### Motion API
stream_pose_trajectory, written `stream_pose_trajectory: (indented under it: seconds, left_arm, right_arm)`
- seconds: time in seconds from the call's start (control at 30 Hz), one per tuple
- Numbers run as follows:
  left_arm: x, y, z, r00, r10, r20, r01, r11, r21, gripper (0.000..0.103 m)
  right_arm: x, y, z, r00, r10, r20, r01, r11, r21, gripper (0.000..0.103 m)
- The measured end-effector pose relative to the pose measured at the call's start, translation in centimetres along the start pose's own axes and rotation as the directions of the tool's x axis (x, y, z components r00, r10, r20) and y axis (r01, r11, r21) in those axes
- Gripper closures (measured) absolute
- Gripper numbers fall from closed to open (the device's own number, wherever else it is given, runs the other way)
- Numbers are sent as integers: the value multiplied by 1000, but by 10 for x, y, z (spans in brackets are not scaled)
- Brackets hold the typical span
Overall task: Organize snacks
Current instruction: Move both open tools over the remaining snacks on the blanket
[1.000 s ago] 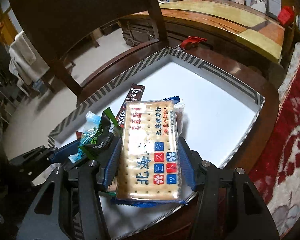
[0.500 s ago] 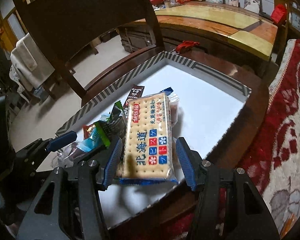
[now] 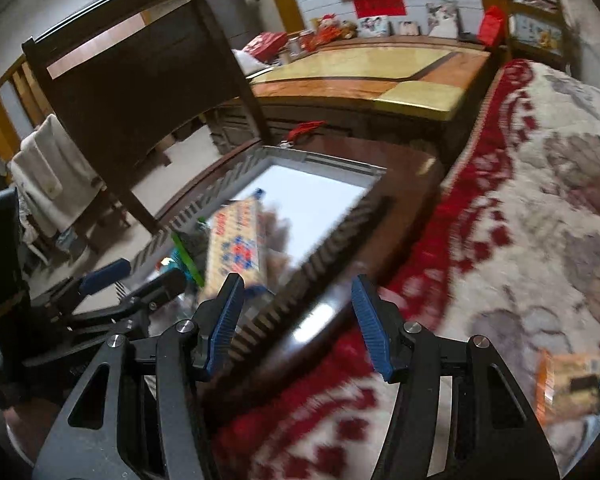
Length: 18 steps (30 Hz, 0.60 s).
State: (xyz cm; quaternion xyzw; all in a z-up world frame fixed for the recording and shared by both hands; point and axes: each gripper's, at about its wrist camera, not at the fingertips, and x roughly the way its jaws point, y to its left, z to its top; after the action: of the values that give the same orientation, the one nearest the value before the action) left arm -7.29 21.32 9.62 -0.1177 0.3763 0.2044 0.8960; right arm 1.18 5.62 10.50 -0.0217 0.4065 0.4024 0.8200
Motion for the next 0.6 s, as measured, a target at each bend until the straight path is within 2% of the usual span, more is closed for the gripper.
stream_pose_trajectory:
  seconds: [0.2, 0.37, 0.6]
  left_arm:
    - [-10, -43, -14, 996, -92, 12, 91, 994, 59, 9]
    - [-14, -76, -34, 983, -180, 28, 174, 974, 142, 8]
    - [-12, -106, -58, 975, -222, 5, 214, 946, 245, 8]
  right_arm:
    - [-42, -30, -27, 998, -66, 24, 65, 997, 37, 47]
    - [-78, -52, -57, 989, -138, 47, 136, 990, 41, 47]
    - [-114, -91, -100, 978, -200, 65, 190, 973, 127, 47]
